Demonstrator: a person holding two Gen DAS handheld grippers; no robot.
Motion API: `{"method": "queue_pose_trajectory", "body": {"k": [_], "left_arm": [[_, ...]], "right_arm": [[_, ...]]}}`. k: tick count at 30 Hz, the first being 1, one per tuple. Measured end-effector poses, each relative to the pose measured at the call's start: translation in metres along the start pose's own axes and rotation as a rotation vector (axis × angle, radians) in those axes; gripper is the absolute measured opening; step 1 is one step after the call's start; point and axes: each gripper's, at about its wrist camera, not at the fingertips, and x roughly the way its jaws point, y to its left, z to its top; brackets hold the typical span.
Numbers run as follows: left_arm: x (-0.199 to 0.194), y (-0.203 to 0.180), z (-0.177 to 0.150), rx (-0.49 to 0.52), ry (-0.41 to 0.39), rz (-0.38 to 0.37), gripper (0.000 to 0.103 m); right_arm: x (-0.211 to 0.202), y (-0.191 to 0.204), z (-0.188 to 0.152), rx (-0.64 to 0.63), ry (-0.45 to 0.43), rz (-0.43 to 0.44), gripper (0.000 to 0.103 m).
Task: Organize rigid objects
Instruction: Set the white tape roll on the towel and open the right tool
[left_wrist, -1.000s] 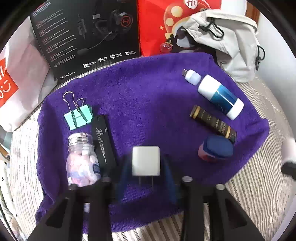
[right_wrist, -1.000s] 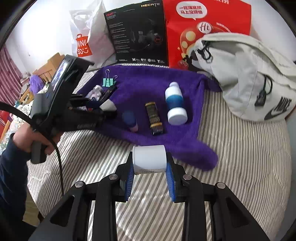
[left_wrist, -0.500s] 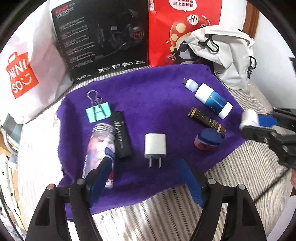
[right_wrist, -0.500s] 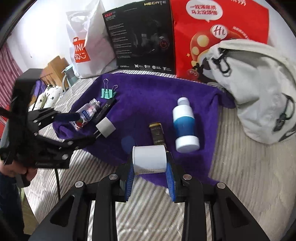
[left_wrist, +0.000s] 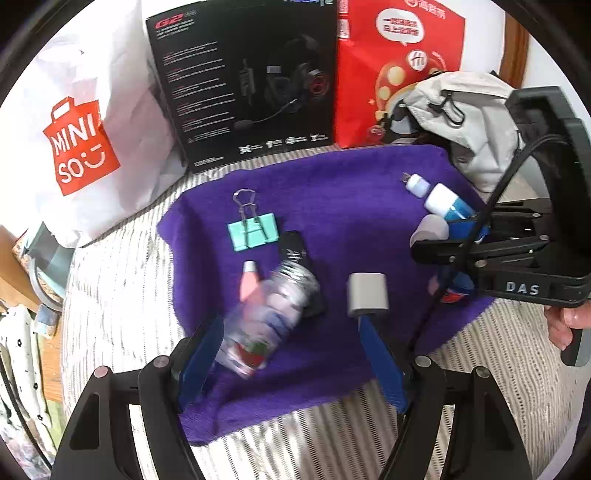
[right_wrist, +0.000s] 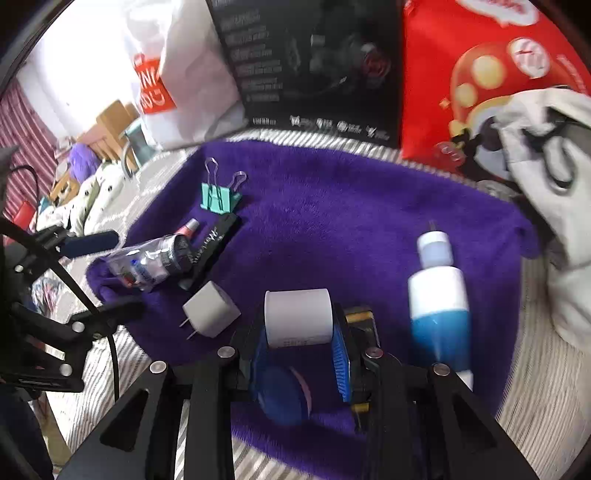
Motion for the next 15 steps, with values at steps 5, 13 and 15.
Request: {"method": "queue_pose_trajectory", "body": {"k": [5, 13, 15], "left_arm": [[0.008, 0.012, 0.003, -0.013, 0.018, -0.002, 0.075], [0.013, 0.017, 0.007, -0.021, 0.020, -0.015, 0.075], [0.014, 0.017, 0.007, -0.023, 0.021, -0.015, 0.075]], "right_arm": [[0.019, 0.001, 0.007, -0.025, 0.029, -0.011, 0.031], [0.023, 0.004, 0.009, -0.067, 0.022, -0.006, 0.034], [0.021, 0.004, 0.008, -0.074, 0.031, 0.000, 0.037]]}}
